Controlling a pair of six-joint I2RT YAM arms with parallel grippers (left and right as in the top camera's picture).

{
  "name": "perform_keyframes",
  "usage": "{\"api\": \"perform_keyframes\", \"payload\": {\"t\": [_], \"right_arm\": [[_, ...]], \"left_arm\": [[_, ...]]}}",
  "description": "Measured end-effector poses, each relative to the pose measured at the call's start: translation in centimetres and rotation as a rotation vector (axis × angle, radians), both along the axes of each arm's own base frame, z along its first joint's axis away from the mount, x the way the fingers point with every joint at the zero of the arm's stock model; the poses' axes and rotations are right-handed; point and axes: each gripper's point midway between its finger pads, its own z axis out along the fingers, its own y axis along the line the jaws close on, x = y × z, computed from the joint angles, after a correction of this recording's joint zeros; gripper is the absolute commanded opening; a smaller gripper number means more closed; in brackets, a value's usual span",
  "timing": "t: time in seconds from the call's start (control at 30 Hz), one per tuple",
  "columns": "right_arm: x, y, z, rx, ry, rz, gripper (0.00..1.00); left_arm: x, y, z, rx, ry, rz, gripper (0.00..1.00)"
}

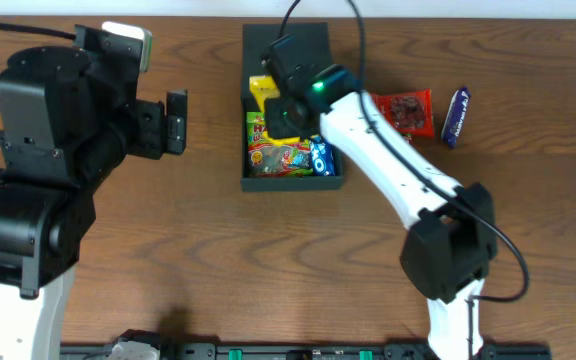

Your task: Pack container

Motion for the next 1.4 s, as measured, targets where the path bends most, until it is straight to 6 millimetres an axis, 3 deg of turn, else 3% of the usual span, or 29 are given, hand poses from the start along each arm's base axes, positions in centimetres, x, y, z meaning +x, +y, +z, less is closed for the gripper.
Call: {"api": "perform_keyframes", "payload": {"t": [0.13, 0.5, 0.63, 0.7, 0.8, 0.87, 0.93, 0.97, 1.0, 1.07, 1.13, 1.2, 1.4], "right_arm": [[-0.7, 1.0, -1.8, 0.002, 0.045, -0.044, 0.29], [-1.9, 2.5, -2.4, 0.01, 0.067, -0.107, 0.32], [-3.0, 2.1, -4.1, -0.039, 0.12, -0.128, 0.31], [-3.0, 1.9, -4.8, -0.055, 0.128, -0.14, 0.4], [-2.5, 1.8, -5.0, -0.059, 0.11, -0.159, 0.83], [-2.0, 2.0, -4.9, -0.052, 0.09, -0.161, 0.98], [-1.8, 2.1, -4.8, -0.047, 0.08, -0.157, 0.99], [-1.8, 2.1, -4.8, -0.047, 0.08, -0.155, 0.98], [-1.8, 2.2, -4.8, -0.047, 0.081, -0.148, 0.87], [-1.9, 2.2, -4.7, -0.046, 0.09, -0.124, 0.41], [-1.8, 2.3, -4.3, -0.035, 0.091, -0.103, 0.12], [-1.7, 1.9, -3.7, -0.029, 0.091, -0.092, 0.02], [-1.3, 1.4, -2.7, -0.017, 0.078, -0.053, 0.01]], "left_arm": [[-0.3, 0.0, -0.3, 0.003, 0.016, 0.0, 0.95], [-0.4, 0.1, -0.5, 0.005, 0.026, 0.0, 0.95], [-0.4, 0.1, -0.5, 0.005, 0.026, 0.0, 0.95], [-0.4, 0.1, -0.5, 0.005, 0.026, 0.0, 0.95], [-0.4, 0.1, -0.5, 0.005, 0.026, 0.0, 0.95], [-0.4, 0.1, -0.5, 0.005, 0.026, 0.0, 0.95], [-0.4, 0.1, -0.5, 0.005, 0.026, 0.0, 0.95], [-0.4, 0.1, -0.5, 0.005, 0.026, 0.0, 0.95], [-0.4, 0.1, -0.5, 0.005, 0.026, 0.0, 0.95], [-0.4, 0.1, -0.5, 0.005, 0.026, 0.0, 0.95], [-0.4, 0.1, -0.5, 0.005, 0.026, 0.0, 0.95], [-0.4, 0.1, -0.5, 0.005, 0.026, 0.0, 0.95], [-0.4, 0.1, -0.5, 0.005, 0.026, 0.0, 0.95]]}}
